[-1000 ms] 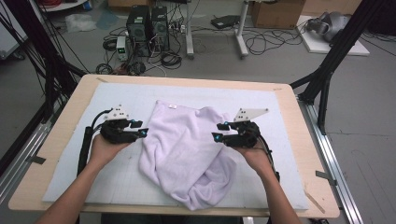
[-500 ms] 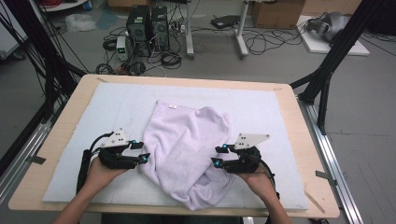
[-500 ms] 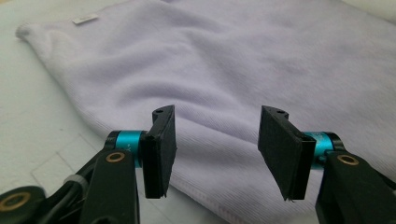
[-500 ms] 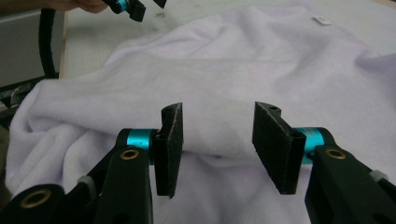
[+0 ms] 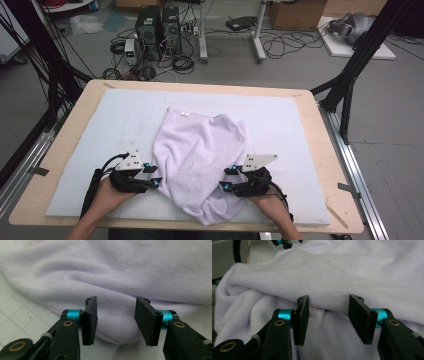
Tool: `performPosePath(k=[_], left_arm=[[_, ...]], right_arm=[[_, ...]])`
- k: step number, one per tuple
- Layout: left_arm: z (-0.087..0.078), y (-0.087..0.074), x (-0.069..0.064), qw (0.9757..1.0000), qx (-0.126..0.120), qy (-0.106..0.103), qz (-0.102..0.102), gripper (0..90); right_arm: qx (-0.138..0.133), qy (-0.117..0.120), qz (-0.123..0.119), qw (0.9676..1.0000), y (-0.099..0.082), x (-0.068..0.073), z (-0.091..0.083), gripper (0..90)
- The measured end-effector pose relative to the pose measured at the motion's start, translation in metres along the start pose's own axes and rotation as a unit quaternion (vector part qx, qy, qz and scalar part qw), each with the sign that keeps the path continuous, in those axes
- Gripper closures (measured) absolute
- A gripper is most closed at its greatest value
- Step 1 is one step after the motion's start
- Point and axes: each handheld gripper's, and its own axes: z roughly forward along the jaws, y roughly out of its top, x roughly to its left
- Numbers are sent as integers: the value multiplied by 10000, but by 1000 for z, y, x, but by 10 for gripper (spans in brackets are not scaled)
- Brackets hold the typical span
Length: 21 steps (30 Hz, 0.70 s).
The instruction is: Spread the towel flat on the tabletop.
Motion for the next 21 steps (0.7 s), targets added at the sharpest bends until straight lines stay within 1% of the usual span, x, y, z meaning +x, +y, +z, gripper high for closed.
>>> performPosePath(k=[1, 2, 3, 4, 5, 7, 8, 9, 11, 12, 14, 16, 19, 20, 21], left_arm=[[1, -2, -1, 10000, -34, -24, -36, 529], [2, -3, -2, 10000, -19, -50, -43, 534], [4, -4, -3, 10000, 34, -61, 2, 550], [5, -4, -3, 9999, 86, -69, 4, 586], [7, -4, -3, 9999, 83, -90, -23, 586], [11, -3, -4, 9999, 138, -82, 4, 623], [12, -3, -5, 9999, 126, -60, 26, 641], [12, -2, -6, 9999, 136, -16, 55, 678], [13, -2, -7, 9999, 138, 17, 69, 775], [13, -1, -7, 9998, 161, 4, 118, 824], [13, -2, -8, 9999, 128, 9, 64, 858], [13, -2, -7, 9999, 115, -13, 24, 874], [12, -2, -7, 9999, 118, 22, 40, 882], [11, -1, -7, 9999, 126, 14, 65, 882], [11, -1, -7, 9999, 127, 14, 76, 884]], right_arm=[[56, -7, 29, 10000, 0, 2, 2, 519], [108, -36, -9, 9999, -1, 2, 4, 527], [153, -48, -33, 9999, -1, 3, 7, 538], [253, -94, -88, 9996, -1, 4, 11, 559], [253, -94, -88, 9996, -1, 4, 11, 559], [350, -114, -89, 9993, -1, 4, 12, 573], [351, -126, -84, 9993, -1, 4, 13, 578], [350, -162, -87, 9992, -1, 4, 14, 590], [404, -141, -115, 9990, -1, 5, 15, 649], [445, -123, -118, 9989, -1, 5, 16, 694], [491, -74, -147, 9987, -1, 7, 18, 767], [515, -92, -182, 9985, 0, 8, 18, 801], [411, -100, -157, 9990, 0, 8, 14, 819], [390, -80, -115, 9991, 1, 8, 13, 821], [215, -63, -66, 9997, 3, 5, 8, 824]])
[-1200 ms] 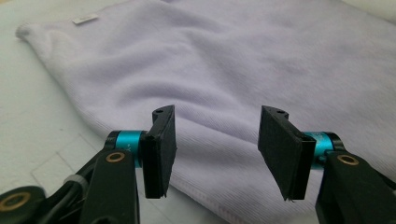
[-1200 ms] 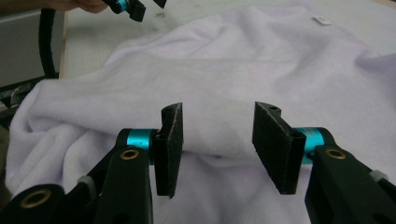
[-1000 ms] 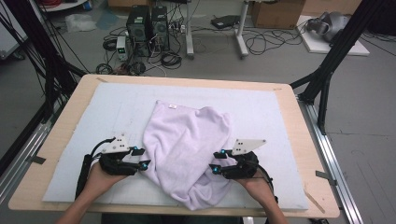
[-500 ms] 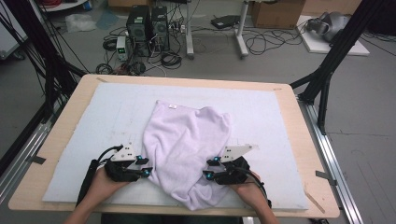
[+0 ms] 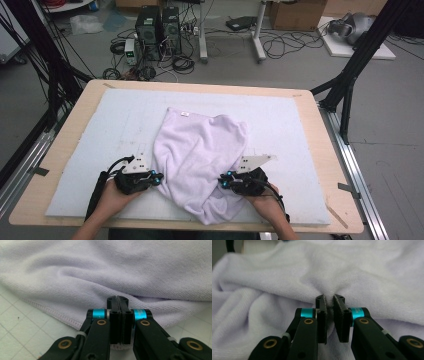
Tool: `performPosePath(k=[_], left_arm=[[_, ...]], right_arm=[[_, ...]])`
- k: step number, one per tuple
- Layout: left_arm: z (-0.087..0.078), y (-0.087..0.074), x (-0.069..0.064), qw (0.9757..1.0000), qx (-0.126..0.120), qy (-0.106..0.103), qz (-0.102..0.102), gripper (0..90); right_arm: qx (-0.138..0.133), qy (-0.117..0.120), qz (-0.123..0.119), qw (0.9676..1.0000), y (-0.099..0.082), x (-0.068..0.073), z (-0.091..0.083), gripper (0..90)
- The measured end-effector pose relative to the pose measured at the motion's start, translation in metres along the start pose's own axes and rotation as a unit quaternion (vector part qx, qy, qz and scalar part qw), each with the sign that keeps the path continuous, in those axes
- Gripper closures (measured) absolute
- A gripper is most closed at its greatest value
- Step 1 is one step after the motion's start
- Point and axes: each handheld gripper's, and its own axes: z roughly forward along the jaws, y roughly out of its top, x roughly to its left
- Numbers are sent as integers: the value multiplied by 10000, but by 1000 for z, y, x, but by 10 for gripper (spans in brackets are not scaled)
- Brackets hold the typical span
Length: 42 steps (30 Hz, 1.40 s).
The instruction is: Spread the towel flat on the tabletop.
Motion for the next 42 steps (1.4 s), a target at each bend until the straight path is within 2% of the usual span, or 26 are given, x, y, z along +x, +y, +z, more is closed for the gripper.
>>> performPosePath(k=[4, 7, 10, 11, 12, 14, 16, 18, 20, 22, 23, 24, 26, 28, 29, 31, 32, 33, 34, 36, 37, 40, 42], left_arm=[[-5, 2, 5, 9998, -149, 49, -132, 886], [-8, 8, 13, 9991, -263, 138, -294, 887], [-6, 19, 23, 9985, -320, 214, -399, 888], [-4, 23, 25, 9982, -350, 245, -426, 888], [-3, 29, 29, 9979, -356, 304, -443, 888], [-1, 38, 38, 9968, -432, 402, -546, 888], [2, 46, 52, 9949, -486, 532, -711, 888], [7, 47, 65, 9923, -459, 676, -929, 888], [16, 45, 76, 9907, -223, 856, -1029, 888], [24, 41, 83, 9894, -104, 876, -1154, 888], [27, 39, 85, 9890, -50, 851, -1212, 887], [30, 37, 87, 9886, -35, 842, -1252, 885], [29, 38, 86, 9888, -77, 827, -1239, 880], [22, 39, 85, 9889, -183, 778, -1255, 860], [20, 39, 85, 9885, -242, 733, -1301, 799], [9, 40, 83, 9882, -319, 718, -1311, 774], [5, 40, 82, 9886, -363, 679, -1294, 753], [0, 40, 80, 9887, -427, 668, -1272, 714], [-3, 40, 78, 9890, -448, 665, -1240, 714], [-10, 40, 72, 9908, -497, 604, -1108, 696], [-13, 39, 67, 9915, -513, 592, -1038, 693], [-16, 34, 54, 9923, -593, 458, -981, 693], [-13, 30, 46, 9938, -549, 348, -902, 695]], right_arm=[[-168, -17, 34, 9999, 5, -5, -6, 829], [-152, -39, 16, 9999, 14, -13, -8, 831], [-153, -149, 37, 9998, 28, -27, -12, 832], [-162, -221, 81, 9996, 36, -36, -14, 833], [-162, -221, 81, 9996, 36, -36, -14, 833], [-126, -307, 224, 9992, 43, -50, -15, 833], [1, -448, 358, 9984, 45, -62, -14, 834], [60, -544, 573, 9969, 43, -74, -12, 834], [211, -673, 742, 9947, 36, -87, -5, 833], [409, -694, 847, 9931, 29, -95, 4, 833], [485, -620, 1011, 9918, 22, -101, 11, 828], [435, -577, 1072, 9916, 21, -103, 13, 824], [420, -585, 1045, 9919, 22, -102, 12, 812], [385, -604, 968, 9927, 24, -100, 11, 742], [333, -547, 907, 9938, 27, -95, 5, 717], [269, -565, 845, 9945, 28, -93, 1, 698], [191, -543, 773, 9953, 31, -88, -4, 679], [118, -631, 607, 9961, 35, -79, -14, 658], [118, -631, 607, 9961, 35, -79, -14, 658], [5, -622, 436, 9971, 40, -69, -23, 631], [-25, -592, 393, 9975, 41, -64, -26, 622], [-251, -514, 38, 9984, 45, -47, -35, 593], [-382, -340, -90, 9987, 42, -36, -36, 566]])
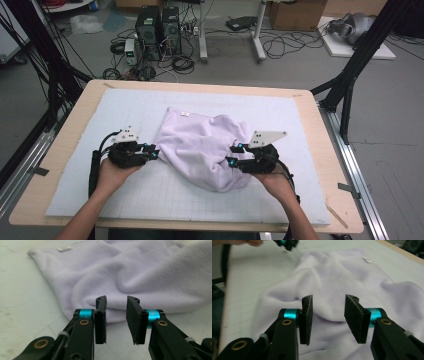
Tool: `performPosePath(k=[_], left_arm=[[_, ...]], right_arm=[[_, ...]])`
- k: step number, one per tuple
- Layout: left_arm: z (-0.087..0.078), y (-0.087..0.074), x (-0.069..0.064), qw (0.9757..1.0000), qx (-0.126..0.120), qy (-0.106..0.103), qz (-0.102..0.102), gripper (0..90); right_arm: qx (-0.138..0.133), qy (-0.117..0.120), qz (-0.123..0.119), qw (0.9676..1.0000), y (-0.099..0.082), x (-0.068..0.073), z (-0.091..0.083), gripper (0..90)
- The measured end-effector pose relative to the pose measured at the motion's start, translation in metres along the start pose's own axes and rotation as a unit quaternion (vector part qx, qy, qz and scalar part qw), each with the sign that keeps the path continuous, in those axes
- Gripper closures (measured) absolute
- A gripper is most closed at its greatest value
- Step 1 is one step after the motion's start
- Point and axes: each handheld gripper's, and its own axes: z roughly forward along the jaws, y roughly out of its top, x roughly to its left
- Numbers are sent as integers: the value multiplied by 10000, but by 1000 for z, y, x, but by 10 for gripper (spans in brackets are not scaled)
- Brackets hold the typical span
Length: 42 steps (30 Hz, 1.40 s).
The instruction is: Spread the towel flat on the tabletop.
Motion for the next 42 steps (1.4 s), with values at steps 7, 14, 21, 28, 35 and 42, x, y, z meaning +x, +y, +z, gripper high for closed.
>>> performPosePath(k=[7, 14, 21, 28, 35, 42], left_arm=[[21, -6, -16, 9992, 281, -231, 176, 705], [37, 0, -23, 9991, 284, -215, 239, 674], [33, 2, -22, 9995, 158, -242, 162, 653], [35, 4, -28, 9989, 124, -412, 201, 651], [52, 1, -35, 9962, 471, -674, 294, 682], [66, -1, -40, 9949, 617, -689, 403, 671]], right_arm=[[-160, 623, -86, 9979, -13, 33, 3, 492], [152, 840, -172, 9962, -15, 36, 26, 796], [156, 134, 62, 9998, 0, -4, 30, 869], [262, -267, 827, 9959, -19, -46, 39, 870], [219, -210, 847, 9959, -20, -46, 41, 739], [-44, 133, 485, 9987, -19, -19, 12, 604]])
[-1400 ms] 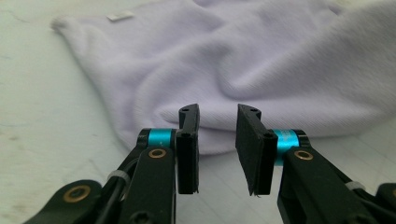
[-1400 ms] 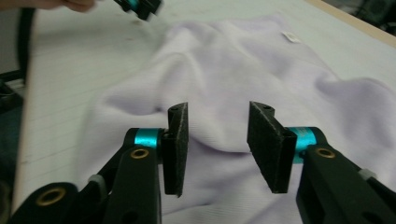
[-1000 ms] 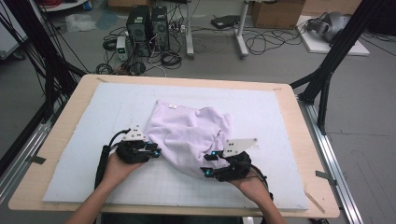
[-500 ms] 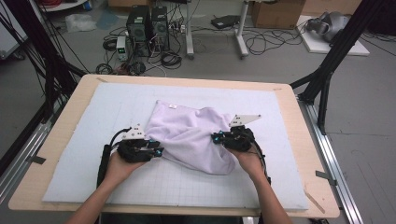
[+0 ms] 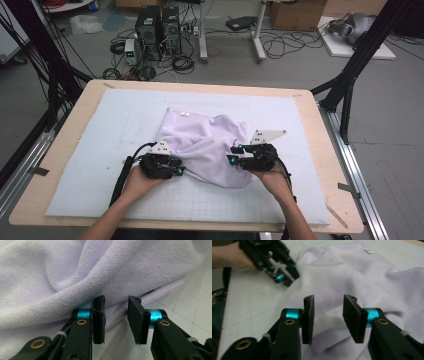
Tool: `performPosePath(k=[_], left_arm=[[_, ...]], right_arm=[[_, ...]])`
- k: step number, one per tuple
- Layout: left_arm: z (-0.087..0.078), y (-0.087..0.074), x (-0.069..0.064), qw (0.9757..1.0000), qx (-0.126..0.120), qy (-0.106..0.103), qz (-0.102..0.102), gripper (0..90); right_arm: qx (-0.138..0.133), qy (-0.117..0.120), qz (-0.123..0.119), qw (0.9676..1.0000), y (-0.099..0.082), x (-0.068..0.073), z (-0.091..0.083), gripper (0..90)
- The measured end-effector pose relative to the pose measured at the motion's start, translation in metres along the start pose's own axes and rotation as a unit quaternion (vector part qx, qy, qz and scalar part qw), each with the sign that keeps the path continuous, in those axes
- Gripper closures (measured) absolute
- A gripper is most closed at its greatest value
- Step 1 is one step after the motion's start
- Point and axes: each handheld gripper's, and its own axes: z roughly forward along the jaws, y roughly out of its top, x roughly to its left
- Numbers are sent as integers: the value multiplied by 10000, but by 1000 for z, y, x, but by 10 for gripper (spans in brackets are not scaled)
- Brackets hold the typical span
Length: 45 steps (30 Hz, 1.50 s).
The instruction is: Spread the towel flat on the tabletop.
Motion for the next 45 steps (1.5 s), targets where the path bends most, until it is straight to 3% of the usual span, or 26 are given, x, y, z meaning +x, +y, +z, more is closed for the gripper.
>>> performPosePath(k=[3, 6, 8, 11, 15, 20, 23, 27, 34, 37, 41, 43, 45], left_arm=[[1, 0, -3, 9998, 26, 169, 98, 727], [1, 1, -4, 9996, 44, 244, 154, 832], [1, 2, -5, 9995, 43, 254, 170, 856], [-2, 2, -5, 9997, 50, 193, 148, 867], [-15, 1, -6, 9997, -106, 144, 185, 870], [-37, -7, -4, 9993, -248, 233, 121, 871], [-54, -10, -2, 9989, -310, 316, 137, 871], [-79, -10, 2, 9976, -525, 448, 62, 872], [-112, -4, 9, 9946, -729, 726, 136, 872], [-110, -8, 20, 9939, -660, 882, -4, 872], [-92, -15, 38, 9934, -467, 1008, -267, 872], [-82, -17, 46, 9934, -375, 1014, -390, 872], [-73, -18, 50, 9944, -257, 954, -387, 870]], right_arm=[[72, 116, -142, 9998, -8, 12, -4, 530], [396, 112, -177, 9990, -19, 16, 2, 515], [555, 50, -148, 9983, -25, 15, 9, 515], [714, 5, -121, 9974, -28, 13, 19, 588], [863, 15, -290, 9958, -26, 17, 27, 781], [666, 129, -311, 9972, -13, 26, 18, 799], [558, 177, -440, 9973, -2, 34, 14, 804], [362, 238, -546, 9976, 16, 40, 8, 808], [93, 269, -728, 9969, 44, 48, 9, 810], [206, 318, -702, 9968, 46, 48, 23, 810], [563, 425, -540, 9960, 39, 47, 59, 809], [697, 454, -475, 9954, 35, 45, 76, 802], [693, 553, -395, 9953, 33, 43, 86, 783]])
